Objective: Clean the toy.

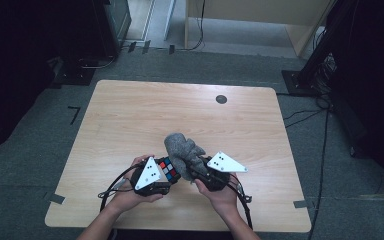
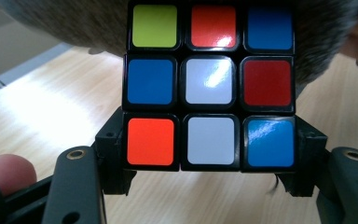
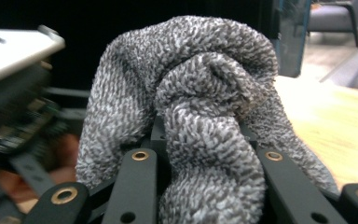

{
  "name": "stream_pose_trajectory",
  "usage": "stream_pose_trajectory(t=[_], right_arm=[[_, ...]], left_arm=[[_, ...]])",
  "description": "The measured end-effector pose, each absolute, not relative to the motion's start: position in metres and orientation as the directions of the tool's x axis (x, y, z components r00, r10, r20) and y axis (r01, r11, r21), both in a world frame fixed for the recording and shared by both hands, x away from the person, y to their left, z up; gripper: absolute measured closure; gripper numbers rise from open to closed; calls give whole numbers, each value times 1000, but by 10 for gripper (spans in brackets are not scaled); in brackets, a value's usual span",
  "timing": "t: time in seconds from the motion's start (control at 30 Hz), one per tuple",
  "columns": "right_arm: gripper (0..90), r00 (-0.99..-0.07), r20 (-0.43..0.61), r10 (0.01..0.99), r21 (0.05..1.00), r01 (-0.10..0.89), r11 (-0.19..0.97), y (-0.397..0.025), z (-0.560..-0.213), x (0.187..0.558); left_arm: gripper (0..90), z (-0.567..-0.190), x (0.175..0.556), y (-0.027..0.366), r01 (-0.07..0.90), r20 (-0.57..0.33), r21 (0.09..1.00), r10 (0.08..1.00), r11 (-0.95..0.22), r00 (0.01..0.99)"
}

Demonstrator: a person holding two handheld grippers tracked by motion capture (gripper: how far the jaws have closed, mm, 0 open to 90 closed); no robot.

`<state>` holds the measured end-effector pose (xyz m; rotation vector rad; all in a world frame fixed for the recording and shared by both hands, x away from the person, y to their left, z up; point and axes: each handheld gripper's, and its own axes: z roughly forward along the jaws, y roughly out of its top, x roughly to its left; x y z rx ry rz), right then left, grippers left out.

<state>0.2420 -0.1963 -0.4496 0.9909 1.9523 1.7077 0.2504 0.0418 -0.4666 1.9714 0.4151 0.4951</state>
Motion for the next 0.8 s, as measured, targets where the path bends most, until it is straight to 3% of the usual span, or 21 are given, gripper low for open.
stream_pose_trajectory(t=[0.07,0.23,0.37,0.53,0.7,0.8], right_arm=[[714,-655,118,746,963,258,74,-200,-455,247],[714,-603,164,780,944,324,52,-214,-457,255],[686,-669,163,725,968,250,14,-207,-440,242],[706,-701,91,708,975,206,78,-190,-442,235],[727,-631,109,768,956,278,92,-204,-453,247],[726,-613,122,781,954,290,79,-209,-452,249]], left_arm=[[343,-464,251,45,76,137,917,490,-391,861],[343,-463,252,46,73,135,924,499,-376,856],[344,-473,255,39,109,156,890,521,-443,839],[343,-469,250,38,79,172,896,505,-437,846],[343,-459,250,50,64,117,941,498,-332,859],[344,-461,253,50,82,114,932,501,-354,858]])
